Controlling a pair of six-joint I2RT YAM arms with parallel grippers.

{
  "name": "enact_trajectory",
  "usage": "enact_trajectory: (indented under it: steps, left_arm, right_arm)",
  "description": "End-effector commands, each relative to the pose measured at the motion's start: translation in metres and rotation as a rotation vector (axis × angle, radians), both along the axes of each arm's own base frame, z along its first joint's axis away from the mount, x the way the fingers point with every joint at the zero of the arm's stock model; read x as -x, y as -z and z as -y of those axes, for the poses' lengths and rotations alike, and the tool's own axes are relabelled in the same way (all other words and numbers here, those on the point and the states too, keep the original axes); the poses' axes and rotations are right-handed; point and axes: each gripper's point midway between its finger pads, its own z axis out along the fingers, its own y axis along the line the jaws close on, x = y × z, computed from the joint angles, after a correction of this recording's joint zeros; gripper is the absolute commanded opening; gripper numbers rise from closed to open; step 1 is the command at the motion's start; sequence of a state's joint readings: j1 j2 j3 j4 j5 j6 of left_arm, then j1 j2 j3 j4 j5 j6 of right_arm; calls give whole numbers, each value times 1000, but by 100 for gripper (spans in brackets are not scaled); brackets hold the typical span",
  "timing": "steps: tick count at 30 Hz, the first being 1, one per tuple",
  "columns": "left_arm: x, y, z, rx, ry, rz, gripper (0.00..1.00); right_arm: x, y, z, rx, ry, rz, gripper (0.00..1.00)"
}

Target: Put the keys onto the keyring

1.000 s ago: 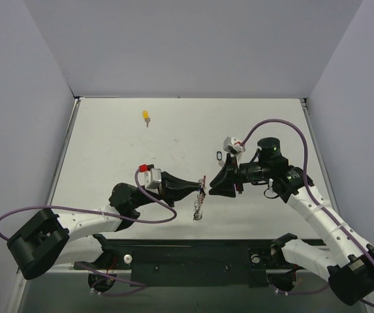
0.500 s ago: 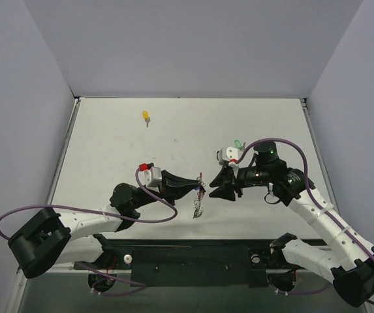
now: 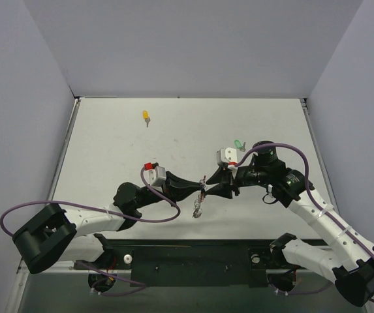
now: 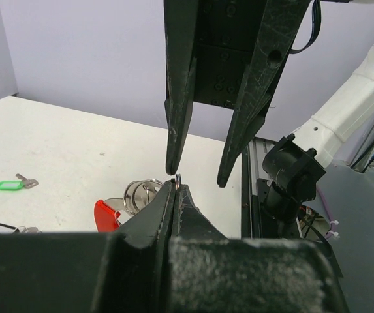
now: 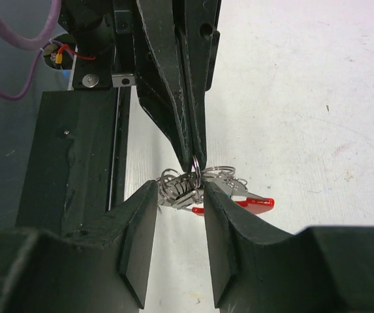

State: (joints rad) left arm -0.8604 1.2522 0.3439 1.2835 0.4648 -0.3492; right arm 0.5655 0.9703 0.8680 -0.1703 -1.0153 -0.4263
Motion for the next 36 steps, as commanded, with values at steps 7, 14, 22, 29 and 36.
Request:
enact_trajectory:
  steps: [7, 14, 22, 29, 36]
  left_arm:
    - [20, -72, -16, 244, 28, 200, 0]
    - [20, -72, -17, 248, 25, 201, 0]
    - [22, -75, -17, 257, 29, 202, 0]
    - [23, -76, -17, 260, 31, 203, 0]
    - [22, -75, -17, 259, 28, 202, 0]
  right_arm:
    - [0, -10, -9, -42, -28, 41, 24]
    - [4, -4, -9, -32, -37, 24, 21]
    - [5, 0, -12, -29, -45, 23, 17]
    - [6, 4, -12, -22, -41, 11, 12]
    - [7, 5, -13, -20, -49, 7, 0]
